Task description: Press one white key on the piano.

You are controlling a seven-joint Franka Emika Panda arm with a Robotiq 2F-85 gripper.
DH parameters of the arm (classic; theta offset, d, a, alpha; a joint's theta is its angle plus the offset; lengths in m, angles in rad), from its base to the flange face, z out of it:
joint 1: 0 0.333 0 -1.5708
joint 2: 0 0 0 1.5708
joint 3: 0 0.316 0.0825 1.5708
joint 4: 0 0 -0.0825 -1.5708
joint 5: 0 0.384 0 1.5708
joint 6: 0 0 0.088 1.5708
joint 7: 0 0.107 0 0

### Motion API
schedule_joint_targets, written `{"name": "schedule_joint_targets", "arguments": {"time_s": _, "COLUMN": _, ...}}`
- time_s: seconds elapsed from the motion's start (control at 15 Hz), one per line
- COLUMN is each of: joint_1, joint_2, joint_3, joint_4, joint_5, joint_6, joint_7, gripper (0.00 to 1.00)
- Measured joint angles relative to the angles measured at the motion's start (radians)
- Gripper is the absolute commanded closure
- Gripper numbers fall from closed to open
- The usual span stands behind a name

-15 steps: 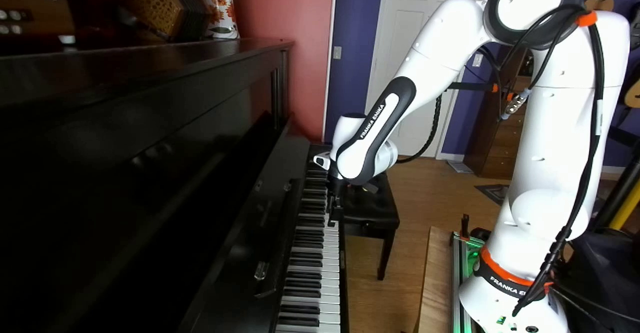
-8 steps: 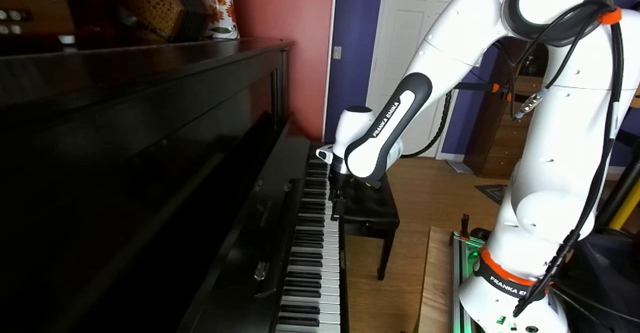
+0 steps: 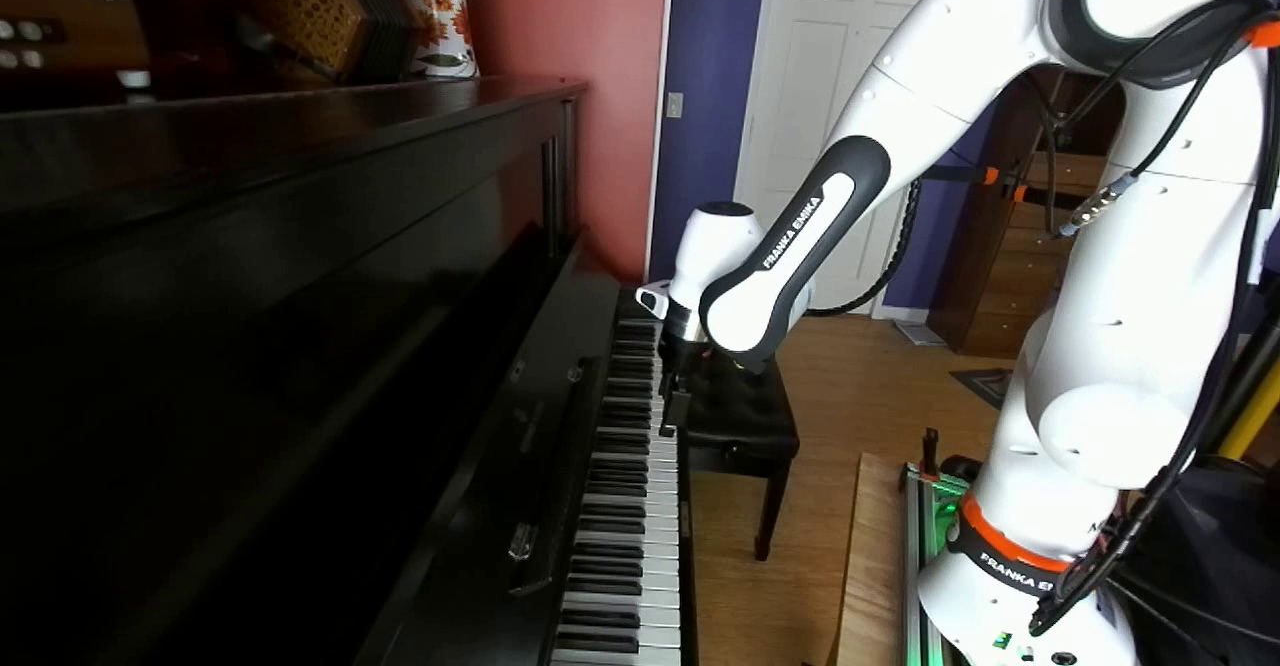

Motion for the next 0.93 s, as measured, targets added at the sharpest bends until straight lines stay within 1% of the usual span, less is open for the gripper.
{"name": "schedule_joint_targets", "arguments": {"time_s": 0.33, "joint_1": 0.018, "joint_2": -0.06, "joint_3": -0.007, "joint_4": -0.024, "joint_5": -0.064, "joint_6": -0.015, "joint_7": 0.07, "gripper": 0.0}}
{"name": "schedule_joint_targets", "arguments": {"time_s": 0.67, "joint_1": 0.054, "joint_2": -0.121, "joint_3": -0.013, "joint_4": -0.045, "joint_5": -0.067, "joint_6": -0.044, "joint_7": 0.068, "gripper": 0.0}}
{"name": "schedule_joint_targets", "arguments": {"time_s": 0.93, "joint_1": 0.08, "joint_2": -0.138, "joint_3": -0.019, "joint_4": -0.041, "joint_5": -0.064, "joint_6": -0.065, "joint_7": 0.067, "gripper": 0.0}}
